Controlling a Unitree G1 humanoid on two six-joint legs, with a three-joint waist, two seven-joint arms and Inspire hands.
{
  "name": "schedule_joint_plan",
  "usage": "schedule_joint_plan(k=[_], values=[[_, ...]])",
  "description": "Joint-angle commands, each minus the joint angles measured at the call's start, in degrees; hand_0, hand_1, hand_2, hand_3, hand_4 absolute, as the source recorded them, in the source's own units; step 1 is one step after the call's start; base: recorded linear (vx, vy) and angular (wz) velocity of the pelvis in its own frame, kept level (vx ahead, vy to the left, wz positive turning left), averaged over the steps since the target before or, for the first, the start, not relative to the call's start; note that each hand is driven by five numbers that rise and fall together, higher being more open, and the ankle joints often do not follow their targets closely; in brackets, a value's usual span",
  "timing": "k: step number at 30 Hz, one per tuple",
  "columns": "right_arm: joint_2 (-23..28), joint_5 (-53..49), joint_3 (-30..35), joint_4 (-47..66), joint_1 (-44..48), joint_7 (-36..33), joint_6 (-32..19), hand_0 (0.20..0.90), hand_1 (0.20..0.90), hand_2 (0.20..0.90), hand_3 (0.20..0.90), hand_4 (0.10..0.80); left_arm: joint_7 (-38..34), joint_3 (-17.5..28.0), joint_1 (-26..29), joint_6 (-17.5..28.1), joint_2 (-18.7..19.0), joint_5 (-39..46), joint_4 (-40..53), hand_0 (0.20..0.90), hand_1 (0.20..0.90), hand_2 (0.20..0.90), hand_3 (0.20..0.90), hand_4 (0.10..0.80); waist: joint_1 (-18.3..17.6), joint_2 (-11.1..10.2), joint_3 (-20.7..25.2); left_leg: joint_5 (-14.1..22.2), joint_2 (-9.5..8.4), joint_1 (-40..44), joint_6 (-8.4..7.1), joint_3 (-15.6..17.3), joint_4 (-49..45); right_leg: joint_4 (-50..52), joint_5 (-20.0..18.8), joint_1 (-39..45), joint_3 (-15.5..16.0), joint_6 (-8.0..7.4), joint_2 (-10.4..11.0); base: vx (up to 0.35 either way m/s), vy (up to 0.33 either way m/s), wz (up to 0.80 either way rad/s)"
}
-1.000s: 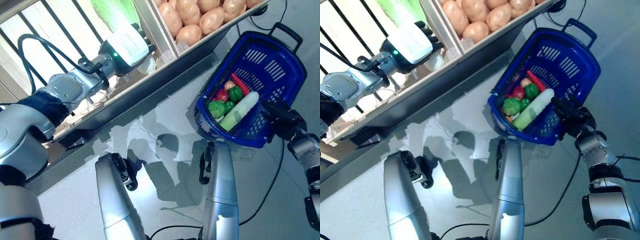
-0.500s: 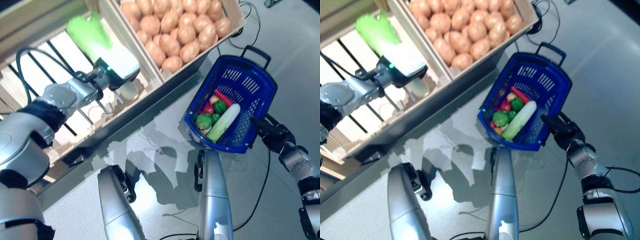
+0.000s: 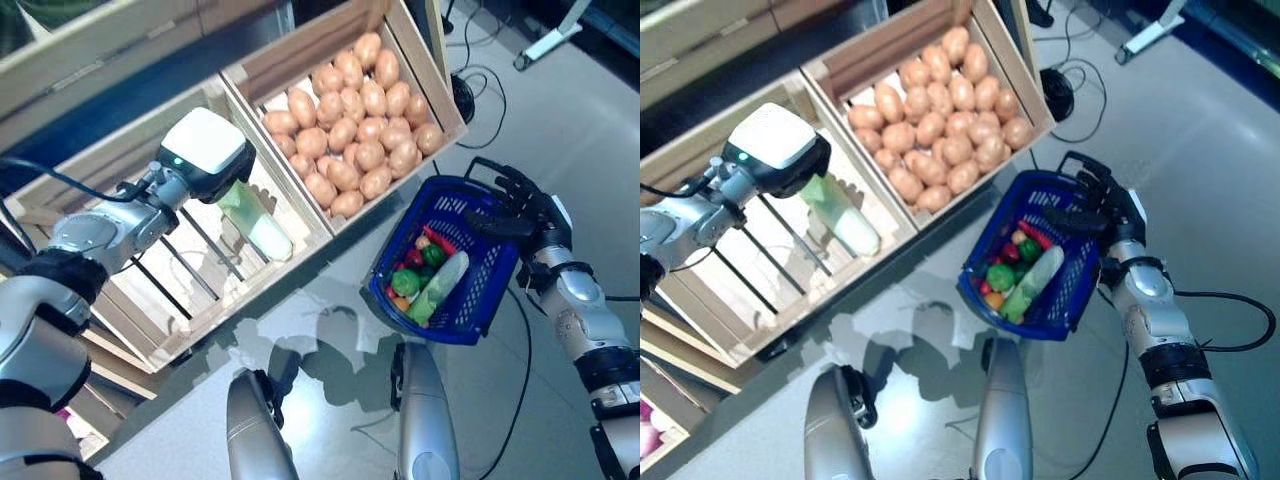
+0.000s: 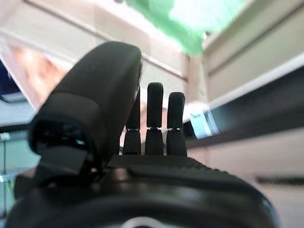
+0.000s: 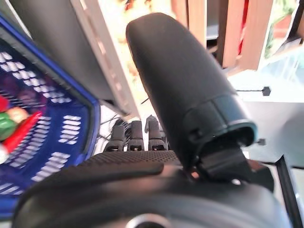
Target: Put vegetables into the basket
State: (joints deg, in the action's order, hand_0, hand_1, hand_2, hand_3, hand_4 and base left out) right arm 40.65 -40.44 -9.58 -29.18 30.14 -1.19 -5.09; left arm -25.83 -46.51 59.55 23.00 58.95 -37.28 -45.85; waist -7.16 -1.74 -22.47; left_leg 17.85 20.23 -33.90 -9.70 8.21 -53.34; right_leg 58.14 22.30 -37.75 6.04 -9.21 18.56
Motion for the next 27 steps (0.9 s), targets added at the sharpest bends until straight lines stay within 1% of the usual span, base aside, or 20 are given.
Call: schedule_joint_plan(k=[1, 2, 3, 5, 7, 9, 10, 11, 12, 13, 15, 17, 18, 19, 20, 22, 23, 25, 27], values=[[-2.4, 2.9, 1.0, 2.1, -1.0, 0.3, -6.4, 0.9, 0.9, 0.9, 0.9, 0.8, -4.6, 8.6, -7.9, 2.2, -1.8, 10.5, 2.2, 0.3, 0.3, 0.3, 0.3, 0.4, 0.2, 0.6, 12.5, -3.1, -1.22, 6.6, 5.08, 2.6, 10.3, -14.9, -10.2, 9.7, 2.8, 2.09, 1.1, 0.097, 0.012, -0.04], [-2.6, 3.3, 1.0, 2.6, -1.4, 1.3, -6.4, 0.9, 0.9, 0.9, 0.9, 0.8, -4.3, 10.8, -9.5, 3.2, -2.3, 11.1, 2.6, 0.3, 0.3, 0.3, 0.3, 0.4, 0.4, 0.7, 12.9, -3.9, -1.37, 8.4, 5.01, 3.2, 12.2, -16.6, -10.6, 11.5, 3.3, 2.05, 0.8, 0.128, 0.017, -0.02], [-3.0, 4.4, 0.9, 3.6, -2.1, 4.1, -6.5, 0.9, 0.9, 0.9, 0.9, 0.8, -3.9, 14.0, -12.3, 5.3, -3.4, 12.3, 3.8, 0.3, 0.3, 0.3, 0.3, 0.4, 0.8, 0.8, 13.9, -5.3, -1.81, 11.2, 4.7, 4.1, 15.5, -20.0, -11.3, 14.5, 3.9, 1.94, 0.1, 0.109, 0.01, -0.01], [-3.0, 4.9, 0.6, 4.5, -2.4, 5.2, -6.1, 0.9, 0.9, 0.9, 0.9, 0.8, -3.1, 16.5, -14.4, 6.4, -4.2, 12.0, 4.8, 0.3, 0.3, 0.3, 0.3, 0.4, 1.1, 0.8, 14.8, -6.3, -2.36, 13.9, 4.44, 4.8, 18.6, -23.2, -12.0, 17.3, 4.4, 1.91, -0.7, 0.101, 0.002, -0.03], [-2.7, 4.5, 0.2, 5.0, -2.6, 6.4, -5.4, 0.9, 0.9, 0.9, 0.9, 0.8, -2.3, 18.7, -16.9, 7.4, -5.4, 10.1, 5.5, 0.3, 0.3, 0.3, 0.3, 0.4, 1.6, 0.8, 16.0, -7.8, -3.13, 17.5, 4.03, 5.8, 22.7, -27.9, -12.8, 21.3, 5.0, 1.84, -1.9, 0.117, -0.007, -0.08], [-2.5, 3.8, 0.3, 5.0, -3.0, 7.4, -5.0, 0.9, 0.9, 0.9, 0.9, 0.8, -1.0, 19.0, -18.3, 7.5, -5.5, 7.6, 5.6, 0.3, 0.3, 0.3, 0.3, 0.4, 1.8, 0.9, 16.6, -8.6, -4.09, 20.2, 3.88, 6.4, 25.5, -31.0, -13.3, 24.1, 5.3, 1.75, -2.8, 0.121, -0.009, -0.03], [-2.4, 3.3, 0.5, 5.2, -3.5, 8.1, -4.8, 0.9, 0.9, 0.9, 0.9, 0.8, -0.3, 18.9, -19.2, 7.0, -5.4, 5.7, 5.7, 0.314, 0.314, 0.314, 0.314, 0.409, 1.8, 0.9, 16.9, -8.8, -4.63, 21.3, 3.87, 6.6, 26.6, -32.2, -13.5, 25.2, 5.5, 1.69, -3.3, 0.123, -0.007, -0.08], [-2.4, 2.9, 0.6, 5.7, -4.1, 8.5, -4.5, 0.9, 0.9, 0.9, 0.9, 0.8, 0.4, 18.5, -19.8, 6.3, -5.2, 4.5, 5.8, 0.665, 0.665, 0.665, 0.665, 0.643, 1.8, 0.9, 17.1, -9.0, -5.01, 22.2, 3.99, 6.9, 27.4, -33.1, -13.6, 26.0, 5.6, 1.67, -3.7, 0.108, -0.004, -0.08], [-2.4, 2.7, 0.7, 6.0, -4.5, 8.6, -4.2, 0.9, 0.9, 0.9, 0.9, 0.8, 1.0, 18.2, -20.1, 5.6, -5.1, 3.6, 5.8, 0.9, 0.9, 0.9, 0.9, 0.8, 1.7, 0.9, 17.1, -9.0, -5.13, 22.7, 4.03, 7.1, 27.8, -33.5, -13.6, 26.5, 5.6, 1.68, -3.8, 0.106, -0.007, -0.05], [-2.6, 2.1, 1.2, 6.4, -5.6, 8.5, -3.8, 0.9, 0.9, 0.9, 0.9, 0.8, 1.0, 17.3, -21.3, 4.9, -4.5, -1.0, 5.9, 0.9, 0.9, 0.9, 0.9, 0.8, 1.8, 1.0, 16.9, -8.8, -5.19, 22.8, 4.19, 7.3, 27.5, -33.3, -13.6, 26.7, 6.1, 1.67, -3.9, 0.066, -0.006, -0.02], [-2.9, 1.8, 1.3, 6.3, -5.8, 8.3, -3.1, 0.9, 0.9, 0.9, 0.9, 0.8, 1.0, 15.8, -21.3, 4.3, -3.7, -3.8, 5.4, 0.9, 0.9, 0.9, 0.9, 0.8, 1.7, 1.1, 16.6, -9.1, -4.93, 22.5, 4.34, 7.6, 27.6, -32.9, -13.8, 26.2, 6.3, 1.68, -3.9, 0.021, -0.005, 0.0], [-3.1, 1.4, 1.5, 5.7, -6.0, 8.4, -2.2, 0.9, 0.9, 0.9, 0.9, 0.8, 1.7, 13.1, -20.4, 3.0, -2.6, -5.6, 4.8, 0.9, 0.9, 0.9, 0.9, 0.8, 1.6, 1.0, 15.9, -8.6, -4.74, 21.8, 4.34, 7.3, 26.4, -32.2, -13.7, 25.6, 6.1, 1.39, -3.6, 0.0, 0.0, 0.0], [-3.2, 1.0, 1.3, 5.5, -5.9, 8.2, -1.7, 0.9, 0.9, 0.9, 0.9, 0.8, 2.2, 12.2, -20.0, 2.3, -2.4, -6.0, 4.7, 0.9, 0.9, 0.9, 0.9, 0.8, 1.5, 1.1, 15.7, -8.9, -4.68, 21.3, 4.33, 7.3, 26.4, -32.3, -14.1, 25.2, 6.0, 1.4, -3.5, 0.0, 0.0, 0.0], [-3.1, 0.4, 0.9, 5.0, -5.5, 7.8, -1.5, 0.9, 0.9, 0.9, 0.9, 0.8, 3.0, 9.8, -18.2, 1.0, -1.8, -5.3, 4.0, 0.9, 0.9, 0.9, 0.9, 0.8, 1.3, 1.0, 14.7, -8.3, -4.32, 19.9, 4.28, 6.9, 24.8, -30.9, -13.7, 24.0, 5.7, 1.28, -3.2, -0.081, -0.021, -0.01], [-2.8, -0.3, 0.2, 4.5, -4.5, 7.4, -1.6, 0.9, 0.9, 0.9, 0.9, 0.8, 3.1, 7.7, -16.2, -0.2, -1.5, -5.8, 3.2, 0.9, 0.9, 0.9, 0.9, 0.8, 1.1, 1.0, 13.5, -8.4, -4.07, 17.9, 4.15, 6.3, 23.6, -30.0, -14.1, 22.5, 5.4, 1.41, -2.9, -0.177, -0.007, -0.03], [-1.9, -1.1, -0.6, 3.2, -2.3, 7.2, -2.3, 0.9, 0.9, 0.9, 0.9, 0.8, 2.8, 3.7, -12.1, -2.7, -1.3, -5.8, 1.8, 0.9, 0.9, 0.9, 0.9, 0.8, 0.7, 1.0, 10.9, -7.5, -3.47, 13.9, 4.02, 5.1, 20.2, -26.8, -13.4, 19.0, 4.6, 1.55, -2.5, -0.289, 0.02, -0.07], [-1.2, -1.8, -1.3, 2.7, -0.8, 7.0, -2.6, 0.9, 0.9, 0.9, 0.9, 0.8, 2.9, 1.4, -9.2, -4.1, -1.3, -5.0, 0.6, 0.9, 0.9, 0.9, 0.9, 0.8, 0.4, 1.0, 9.1, -7.4, -3.12, 11.1, 3.69, 4.2, 18.2, -24.9, -13.3, 16.6, 3.9, 1.69, -2.2, -0.307, 0.038, -0.05], [-0.1, -2.9, -2.0, 2.1, 1.0, 6.6, -2.8, 0.9, 0.9, 0.9, 0.9, 0.8, 3.7, -1.9, -4.9, -6.0, -1.3, -4.5, -1.0, 0.9, 0.9, 0.9, 0.9, 0.8, -0.3, 0.9, 6.5, -7.0, -2.46, 6.6, 3.25, 2.7, 14.8, -21.8, -13.0, 13.0, 2.9, 1.82, -1.7, -0.261, 0.042, -0.07], [0.6, -3.8, -2.3, 1.9, 2.2, 6.7, -2.4, 0.9, 0.9, 0.9, 0.9, 0.8, 4.5, -4.0, -2.0, -7.7, -1.5, -4.1, -2.2, 0.9, 0.9, 0.9, 0.9, 0.8, -0.9, 0.8, 4.8, -7.0, -2.05, 3.2, 3.04, 2.2, 12.5, -19.1, -12.8, 9.5, 2.0, 1.76, -1.4, -0.182, 0.041, -0.16]])
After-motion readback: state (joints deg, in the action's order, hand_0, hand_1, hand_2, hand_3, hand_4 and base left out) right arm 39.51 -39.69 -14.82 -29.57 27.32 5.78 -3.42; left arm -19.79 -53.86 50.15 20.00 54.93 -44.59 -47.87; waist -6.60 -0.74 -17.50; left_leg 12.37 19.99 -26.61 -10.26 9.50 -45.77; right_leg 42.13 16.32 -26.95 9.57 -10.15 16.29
